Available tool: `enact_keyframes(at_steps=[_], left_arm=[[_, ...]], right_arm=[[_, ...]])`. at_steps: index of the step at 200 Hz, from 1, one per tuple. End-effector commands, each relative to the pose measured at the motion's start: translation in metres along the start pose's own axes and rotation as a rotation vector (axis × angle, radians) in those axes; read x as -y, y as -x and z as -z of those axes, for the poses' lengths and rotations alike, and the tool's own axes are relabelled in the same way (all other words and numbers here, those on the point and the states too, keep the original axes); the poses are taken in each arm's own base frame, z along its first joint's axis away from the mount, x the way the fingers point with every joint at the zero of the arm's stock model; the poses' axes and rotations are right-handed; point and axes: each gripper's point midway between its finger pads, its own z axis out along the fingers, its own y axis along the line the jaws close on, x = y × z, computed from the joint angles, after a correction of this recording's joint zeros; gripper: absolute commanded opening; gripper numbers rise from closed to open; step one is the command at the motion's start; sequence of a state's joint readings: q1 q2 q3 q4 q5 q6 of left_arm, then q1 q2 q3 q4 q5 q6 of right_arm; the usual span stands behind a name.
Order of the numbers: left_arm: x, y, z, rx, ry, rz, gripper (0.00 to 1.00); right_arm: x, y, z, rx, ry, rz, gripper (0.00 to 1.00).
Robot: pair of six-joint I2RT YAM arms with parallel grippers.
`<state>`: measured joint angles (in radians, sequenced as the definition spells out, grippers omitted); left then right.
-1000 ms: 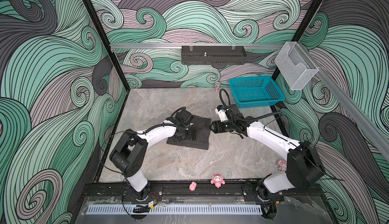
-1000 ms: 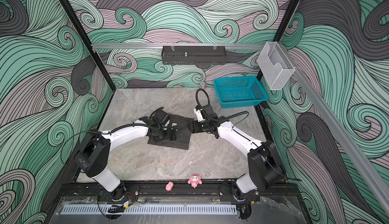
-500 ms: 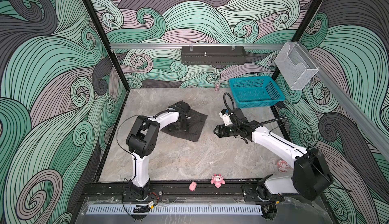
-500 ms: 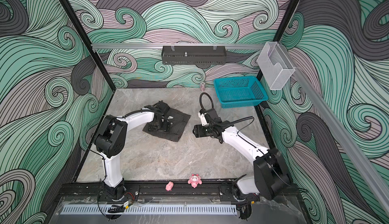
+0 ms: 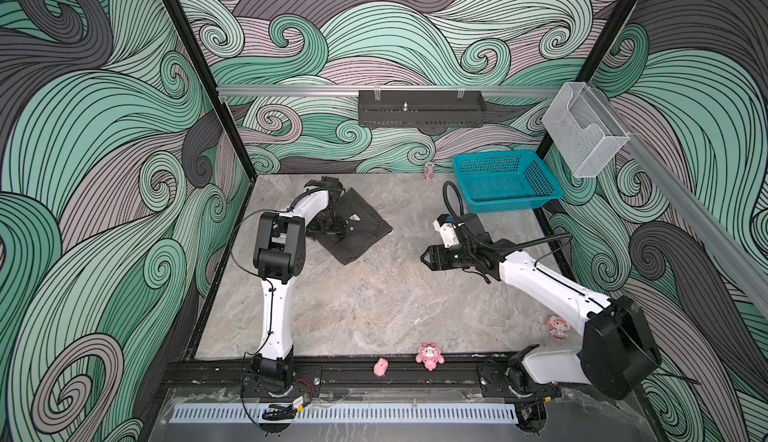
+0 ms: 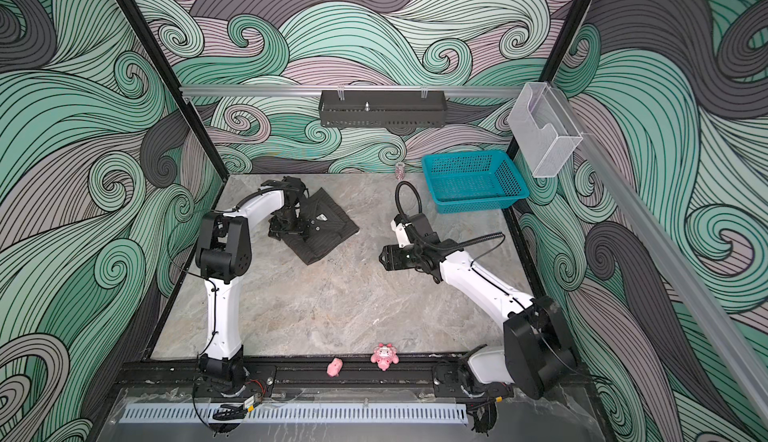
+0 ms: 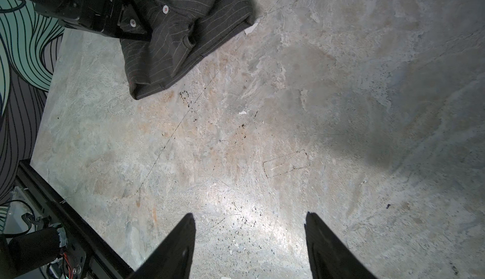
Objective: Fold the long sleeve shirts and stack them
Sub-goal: 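Grasp the shirt with the left gripper while the right gripper releases and draws back, then drag the folded shirt with the left gripper to the table corner farthest from the robot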
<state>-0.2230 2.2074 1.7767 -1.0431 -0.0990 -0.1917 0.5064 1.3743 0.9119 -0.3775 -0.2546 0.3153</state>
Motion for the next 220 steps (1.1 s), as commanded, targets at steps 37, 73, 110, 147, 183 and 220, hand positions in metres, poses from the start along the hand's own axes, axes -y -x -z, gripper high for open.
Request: enact_keyframes(at_steps=[37, 73, 110, 147, 183, 220], left_arm=[[0.026, 0.005, 0.060, 0.176, -0.068, -0.319, 0.91], [0.033, 0.013, 0.036, 0.114, -0.075, -0.420, 0.92], [0.042, 0.018, 0.005, 0.077, -0.105, -0.469, 0.92], [0.055, 0.017, -0.010, 0.043, -0.161, -0.479, 0.87], [0.025, 0.020, -0.020, -0.123, -0.119, -0.186, 0.73], [-0.021, 0.022, -0.030, -0.216, -0.145, 0.143, 0.68]], right_arm=[[-0.011, 0.008, 0.011, 0.052, 0.055, 0.009, 0.67], [-0.013, 0.010, 0.015, 0.071, 0.058, 0.013, 0.66], [-0.013, 0.008, 0.019, 0.070, 0.053, 0.034, 0.66], [-0.011, 0.006, 0.015, 0.055, 0.052, 0.038, 0.66], [-0.011, 0.006, 0.010, 0.048, 0.057, 0.026, 0.66], [-0.011, 0.007, 0.006, 0.036, 0.061, 0.022, 0.66]])
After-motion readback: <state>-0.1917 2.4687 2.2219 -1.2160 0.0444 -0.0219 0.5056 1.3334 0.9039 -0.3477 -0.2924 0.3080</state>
